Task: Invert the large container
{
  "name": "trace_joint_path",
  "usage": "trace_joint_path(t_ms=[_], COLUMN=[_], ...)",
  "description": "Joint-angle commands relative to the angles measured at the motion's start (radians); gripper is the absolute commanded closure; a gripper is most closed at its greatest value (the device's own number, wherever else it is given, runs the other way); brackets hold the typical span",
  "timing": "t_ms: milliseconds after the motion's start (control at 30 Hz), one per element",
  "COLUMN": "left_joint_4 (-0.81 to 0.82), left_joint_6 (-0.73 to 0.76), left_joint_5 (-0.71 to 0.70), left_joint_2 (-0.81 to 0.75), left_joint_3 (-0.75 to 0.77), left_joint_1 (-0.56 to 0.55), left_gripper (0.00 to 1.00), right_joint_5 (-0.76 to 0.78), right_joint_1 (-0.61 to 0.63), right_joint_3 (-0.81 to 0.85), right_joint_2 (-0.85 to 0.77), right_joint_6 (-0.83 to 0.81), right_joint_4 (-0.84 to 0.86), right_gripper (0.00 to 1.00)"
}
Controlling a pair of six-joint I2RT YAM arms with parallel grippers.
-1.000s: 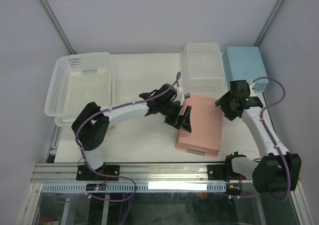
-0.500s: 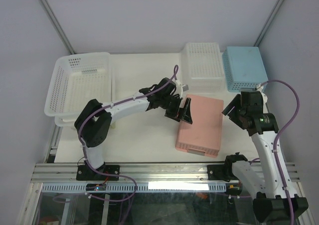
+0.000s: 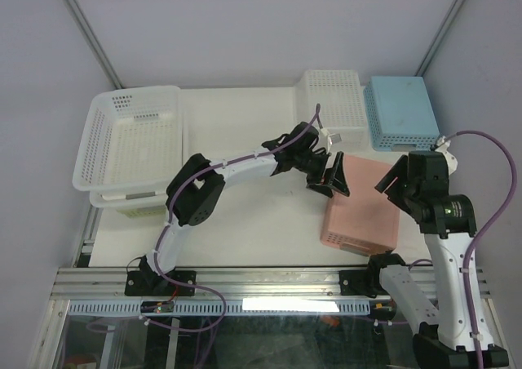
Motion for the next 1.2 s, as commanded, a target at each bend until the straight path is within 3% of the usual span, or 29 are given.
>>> trace_joint_path(t_ms=[0,233,467,700,833,933,1000,1100,1167], left_joint_4=[0.114,0.096,0.098,0.244,0.406,0.446,0.457,0.463,0.455], left_joint_6=[-0.061,-0.024,-0.020,-0.122,-0.249,-0.307,-0.326,-0.273,-0.235], left_joint_5=[0.028,0.036,0.046,0.124,0.163,0.153,0.173,0.154,0.138], left_joint_2=[-0.068,-0.224,-0.213,-0.055,0.083,0.186,0.198,0.048,-0.072], left_joint_3=[0.001,-0.207,-0.312,-0.160,-0.013,0.162,0.199,0.014,-0.122], left_joint_1=[0.002,0.023,0.000,-0.055,-0.059,-0.062,-0.053,-0.006,0.040], left_gripper=[0.09,0.08,0.08,0.08,0.10,0.11,0.12,0.12,0.11], right_joint_5=[0.050,0.023,-0.019,0.012,0.129,0.180,0.165,0.093,0.007], right_joint_1=[-0.006,-0.006,-0.007,-0.044,-0.082,-0.086,-0.087,-0.087,-0.087], right_joint_3=[0.052,-0.035,-0.105,-0.016,0.167,0.308,0.376,0.374,0.287], right_joint_2=[-0.037,-0.030,0.027,0.079,0.107,0.129,0.138,0.110,0.057], right_joint_6=[-0.018,0.030,0.074,0.116,0.064,0.041,0.028,-0.015,-0.056], right_joint_4=[-0.084,-0.106,-0.059,-0.071,-0.190,-0.269,-0.300,-0.272,-0.210], right_gripper=[0.33,0.34,0.35,0.35,0.35,0.35,0.35,0.35,0.36])
